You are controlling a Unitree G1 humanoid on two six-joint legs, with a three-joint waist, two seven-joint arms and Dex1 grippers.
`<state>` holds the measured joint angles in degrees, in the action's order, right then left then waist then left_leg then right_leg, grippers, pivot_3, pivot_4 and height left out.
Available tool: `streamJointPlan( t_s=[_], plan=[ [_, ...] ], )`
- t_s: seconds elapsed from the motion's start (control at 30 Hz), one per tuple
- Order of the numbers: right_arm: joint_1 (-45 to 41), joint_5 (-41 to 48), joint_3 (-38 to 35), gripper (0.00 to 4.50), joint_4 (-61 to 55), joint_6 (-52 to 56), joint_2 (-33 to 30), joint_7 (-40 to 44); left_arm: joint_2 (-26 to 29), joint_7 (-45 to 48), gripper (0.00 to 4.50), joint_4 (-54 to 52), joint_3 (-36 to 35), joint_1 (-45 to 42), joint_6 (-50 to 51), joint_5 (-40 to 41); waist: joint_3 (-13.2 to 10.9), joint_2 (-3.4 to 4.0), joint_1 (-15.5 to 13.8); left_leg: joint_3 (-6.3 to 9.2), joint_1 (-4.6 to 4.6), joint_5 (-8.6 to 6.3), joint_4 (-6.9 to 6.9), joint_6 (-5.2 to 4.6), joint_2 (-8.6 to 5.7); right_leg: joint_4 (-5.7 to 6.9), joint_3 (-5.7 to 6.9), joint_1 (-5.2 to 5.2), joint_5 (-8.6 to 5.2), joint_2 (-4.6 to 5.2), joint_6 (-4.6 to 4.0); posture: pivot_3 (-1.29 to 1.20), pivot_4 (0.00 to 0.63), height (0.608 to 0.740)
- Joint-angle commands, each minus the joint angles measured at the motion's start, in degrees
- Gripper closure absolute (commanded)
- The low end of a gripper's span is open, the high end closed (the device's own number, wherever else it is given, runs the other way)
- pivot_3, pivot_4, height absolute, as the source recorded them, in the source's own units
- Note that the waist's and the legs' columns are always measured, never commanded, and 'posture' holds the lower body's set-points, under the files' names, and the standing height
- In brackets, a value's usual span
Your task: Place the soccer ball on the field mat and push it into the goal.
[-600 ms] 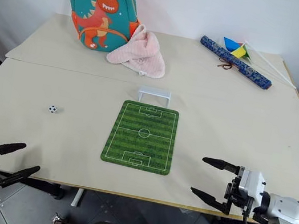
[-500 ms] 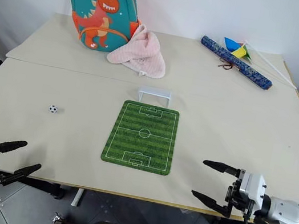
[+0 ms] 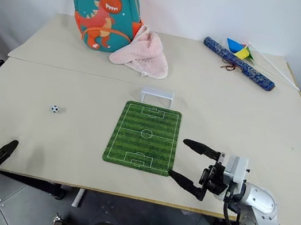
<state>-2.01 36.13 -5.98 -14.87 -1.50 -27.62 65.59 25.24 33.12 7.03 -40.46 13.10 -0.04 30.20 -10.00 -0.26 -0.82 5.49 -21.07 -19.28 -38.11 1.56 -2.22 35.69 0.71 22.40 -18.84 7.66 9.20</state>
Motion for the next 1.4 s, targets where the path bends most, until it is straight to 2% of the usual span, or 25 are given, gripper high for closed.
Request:
streamJointPlan(
  t_s=[0.03, 0.2, 0.3, 0.43, 0.6, 0.77, 1.0, 1.1, 1.4],
  plan=[
    [-0.52, -0.89, 1.85, 0.00, -3.00, -2.24, 1.24, -0.19, -2.56, -3.56, 0.04, -4.39, 2.68, -2.06, -0.08, -0.02, 0.01, -0.04, -0.38, 0.00, -0.01, 0.00, -0.02, 0.00, -0.03, 0.02, 0.01, 0.01, 0.00, -0.03, 0.00, 0.00, 0.150, 0.740],
    [-0.77, -1.23, 2.15, 0.00, -3.00, -2.82, 1.31, -0.66, 2.60, -6.17, 0.04, -8.31, 6.52, -9.34, 6.49, -0.88, 0.08, -0.16, -0.51, 0.05, -0.02, 0.04, -0.05, 0.07, -0.01, 0.07, 0.04, 0.02, 0.00, -0.08, -0.01, 0.00, 0.150, 0.740],
    [-0.98, -1.65, 2.52, 0.00, -2.80, -3.24, 1.25, -0.67, 6.72, -9.21, 0.04, -6.19, 9.25, -15.35, 11.36, -3.71, 0.08, -0.15, -0.42, 0.05, 0.00, 0.05, -0.05, 0.08, -0.03, 0.13, 0.02, 0.03, 0.00, -0.10, -0.01, 0.00, 0.150, 0.740],
    [-1.20, -1.95, 2.78, 0.00, -2.64, -3.40, 1.35, -1.12, 9.20, -8.89, 0.04, -3.68, 12.67, -21.28, 14.92, -5.05, 0.08, -0.13, 0.62, -0.01, 0.00, 0.04, 0.06, 0.06, -0.05, 0.26, -0.04, 0.08, 0.00, -0.10, -0.01, 0.00, 0.150, 0.740],
    [-1.13, -2.44, 2.97, 0.00, -2.59, -3.66, 1.68, -1.88, 11.12, -9.35, 0.04, 0.93, 17.23, -26.89, 18.23, -8.35, 0.08, -0.14, 1.05, 0.01, -0.03, 0.05, 0.13, 0.07, -0.01, 0.25, 0.01, 0.14, 0.00, -0.16, -0.01, 0.00, 0.150, 0.740],
    [-0.44, -2.77, 2.94, 0.00, -2.64, -4.18, 1.79, -2.40, 11.53, -9.87, 0.04, 4.96, 18.95, -29.21, 20.52, -10.26, 0.08, -0.13, 1.03, 0.00, -0.03, 0.04, 0.08, 0.07, -0.04, 0.27, 0.00, 0.12, 0.00, -0.14, -0.01, 0.00, 0.150, 0.740],
    [-0.53, -2.99, 3.00, 0.00, -2.69, -4.56, 1.96, -3.55, 10.84, -8.82, 0.04, 9.76, 20.14, -31.26, 18.46, -11.91, 0.08, -0.14, 0.91, 0.01, -0.04, 0.05, 0.06, 0.07, -0.04, 0.27, 0.01, 0.12, 0.00, -0.13, -0.01, 0.00, 0.150, 0.740],
    [-0.62, -3.08, 3.26, 0.00, -2.90, -4.42, 2.05, -3.99, 10.15, -9.12, 0.59, 11.39, 19.81, -31.93, 17.65, -12.03, 0.08, -0.14, 0.91, 0.01, -0.04, 0.05, 0.06, 0.07, -0.04, 0.27, 0.01, 0.12, 0.00, -0.12, -0.01, 0.00, 0.150, 0.740],
    [-1.34, -3.10, 3.71, 0.00, -3.23, -3.97, 2.00, -5.21, 10.31, -7.23, 3.35, 10.67, 19.29, -29.31, 17.22, -12.27, 0.08, -0.13, 0.92, 0.00, -0.03, 0.05, 0.06, 0.07, -0.04, 0.28, 0.00, 0.11, 0.00, -0.12, -0.01, 0.00, 0.150, 0.740]
  ],
)
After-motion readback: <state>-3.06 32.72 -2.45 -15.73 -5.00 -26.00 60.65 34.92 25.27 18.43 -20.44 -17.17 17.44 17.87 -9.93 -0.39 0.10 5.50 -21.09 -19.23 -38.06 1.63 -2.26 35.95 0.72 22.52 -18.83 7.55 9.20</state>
